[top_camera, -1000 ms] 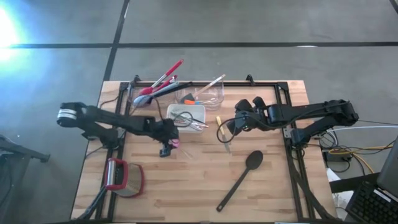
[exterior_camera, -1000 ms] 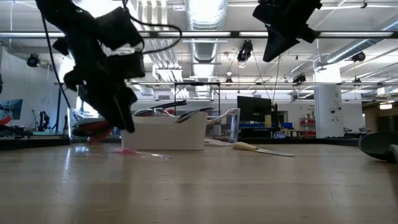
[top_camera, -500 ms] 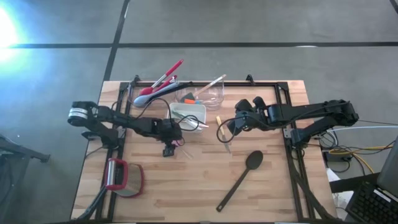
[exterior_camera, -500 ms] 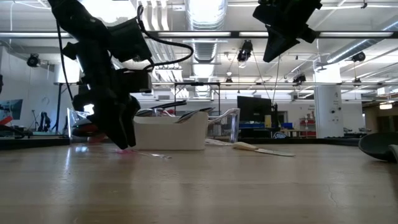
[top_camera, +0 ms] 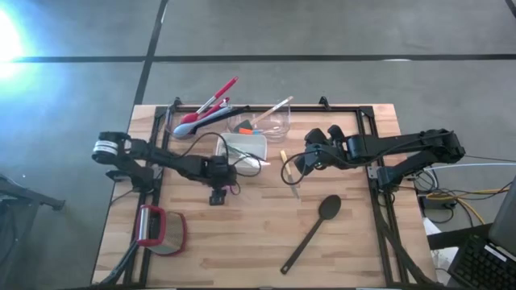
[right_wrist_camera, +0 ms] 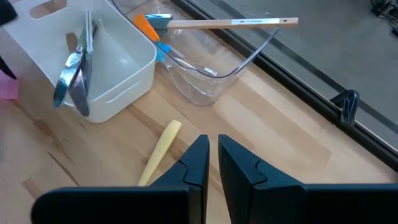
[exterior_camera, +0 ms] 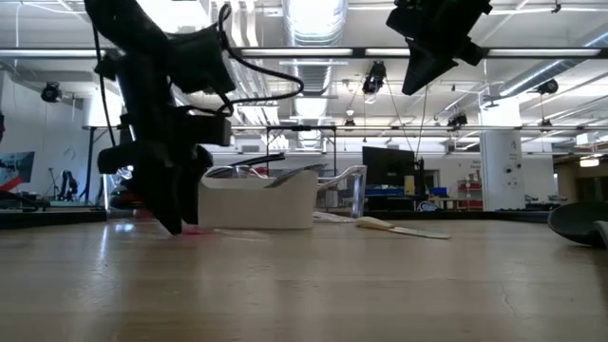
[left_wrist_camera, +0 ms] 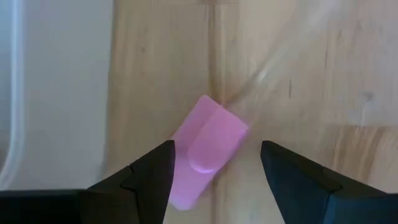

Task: Pick & Place Kitchen Items
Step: Put the pink spatula into the right transparent bin

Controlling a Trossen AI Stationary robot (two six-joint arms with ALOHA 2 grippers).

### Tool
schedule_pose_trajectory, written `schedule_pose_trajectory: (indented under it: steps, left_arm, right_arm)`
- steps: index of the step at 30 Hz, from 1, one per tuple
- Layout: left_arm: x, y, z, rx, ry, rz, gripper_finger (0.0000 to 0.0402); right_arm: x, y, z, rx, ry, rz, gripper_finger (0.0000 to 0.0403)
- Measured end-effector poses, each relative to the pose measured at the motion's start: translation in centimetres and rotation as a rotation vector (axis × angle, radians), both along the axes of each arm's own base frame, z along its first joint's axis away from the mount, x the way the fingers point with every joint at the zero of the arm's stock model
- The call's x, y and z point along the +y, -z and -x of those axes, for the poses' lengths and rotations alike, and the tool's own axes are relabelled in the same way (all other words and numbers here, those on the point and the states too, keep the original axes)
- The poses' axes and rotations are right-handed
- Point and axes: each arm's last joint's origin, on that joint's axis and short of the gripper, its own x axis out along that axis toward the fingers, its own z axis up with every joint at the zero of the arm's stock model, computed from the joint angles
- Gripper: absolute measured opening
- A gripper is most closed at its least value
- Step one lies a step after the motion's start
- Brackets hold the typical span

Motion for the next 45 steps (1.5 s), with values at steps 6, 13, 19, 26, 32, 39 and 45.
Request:
schedule_pose_trajectory:
  steps: [6, 13, 19, 26, 32, 39, 45]
  left_arm:
    - [-0.7, -1.9, -1.2, -0.03, 0.046, -0.166, 0.0234]
    - [-1.0, -1.9, -1.3, -0.032, 0.042, -0.105, 0.0233]
    - [-1.2, -0.6, -1.0, 0.044, 0.078, -0.099, 0.0234]
    - [-1.2, 0.8, -1.4, 0.098, 0.138, -0.071, 0.023]
    - [-1.5, 0.9, -1.4, 0.094, 0.142, 0.114, 0.0217]
    - [-1.6, 0.4, -1.3, 0.089, 0.149, 0.163, 0.0211]
    - [-1.6, 0.3, -1.2, 0.087, 0.174, 0.095, 0.0208]
  right_arm:
    - [0.0, 0.0, 0.0, 0.001, -0.003, 0.001, 0.0029]
    - [0.0, 0.0, 0.0, 0.011, -0.011, 0.004, 0.0029]
    - [0.0, 0.0, 0.0, 0.014, -0.015, 0.008, 0.0029]
    - [0.0, 0.0, 0.0, 0.014, -0.015, 0.007, 0.0029]
    - [0.0, 0.0, 0.0, 0.014, -0.015, 0.006, 0.0029]
    - [0.0, 0.0, 0.0, 0.014, -0.016, 0.006, 0.0029]
    - [0.0, 0.0, 0.0, 0.014, -0.016, 0.005, 0.0029]
